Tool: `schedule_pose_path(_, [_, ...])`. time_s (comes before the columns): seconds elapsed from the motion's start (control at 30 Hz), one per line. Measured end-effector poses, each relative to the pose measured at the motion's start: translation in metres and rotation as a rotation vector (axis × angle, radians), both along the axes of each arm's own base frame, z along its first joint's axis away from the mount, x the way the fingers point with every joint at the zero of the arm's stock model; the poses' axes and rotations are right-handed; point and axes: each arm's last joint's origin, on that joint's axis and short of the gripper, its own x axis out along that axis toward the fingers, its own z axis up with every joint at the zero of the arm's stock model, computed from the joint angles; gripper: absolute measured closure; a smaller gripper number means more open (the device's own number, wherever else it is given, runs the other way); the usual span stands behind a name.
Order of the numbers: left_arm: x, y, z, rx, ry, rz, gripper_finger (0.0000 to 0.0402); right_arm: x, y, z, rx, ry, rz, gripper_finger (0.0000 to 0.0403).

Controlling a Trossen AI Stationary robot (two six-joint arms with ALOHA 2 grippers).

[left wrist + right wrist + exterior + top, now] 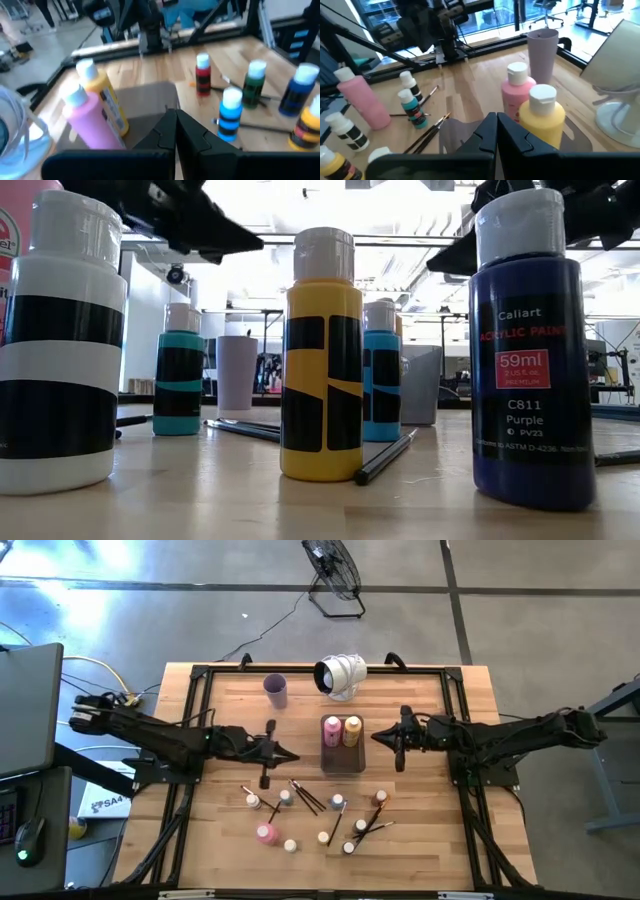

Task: Pick & Place Paint Supplies
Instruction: Put the pink paint bottle into the black bin

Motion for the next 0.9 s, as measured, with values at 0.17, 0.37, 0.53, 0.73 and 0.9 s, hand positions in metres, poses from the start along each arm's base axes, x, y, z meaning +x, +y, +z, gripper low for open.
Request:
schedule_pose_path(0.17, [-0.004,0.0,0.004,-0.006,-0.017,0.001,0.0401,0.002,0.0,0.018,-0.002,0.121,0.001,0.0401])
schedule_pose_path(0.37, [-0.004,0.001,0.004,-0.023,-0.016,0.01,0.0401,0.0,0.011,0.046,0.02,0.3,0.053,0.0401])
schedule_pose_path(0.53, [-0.004,0.001,0.004,-0.023,-0.016,0.013,0.0401,-0.002,0.034,0.05,0.052,0.354,0.137,0.0401])
schedule_pose_path(0.73, [-0.004,0.001,0.005,-0.023,-0.02,0.014,0.0401,-0.005,0.069,0.046,-0.016,0.369,0.246,0.0401])
schedule_pose_path(0.9, [-0.004,0.001,0.004,-0.022,-0.017,0.016,0.0402,-0.008,0.089,0.042,-0.062,0.375,0.287,0.0401])
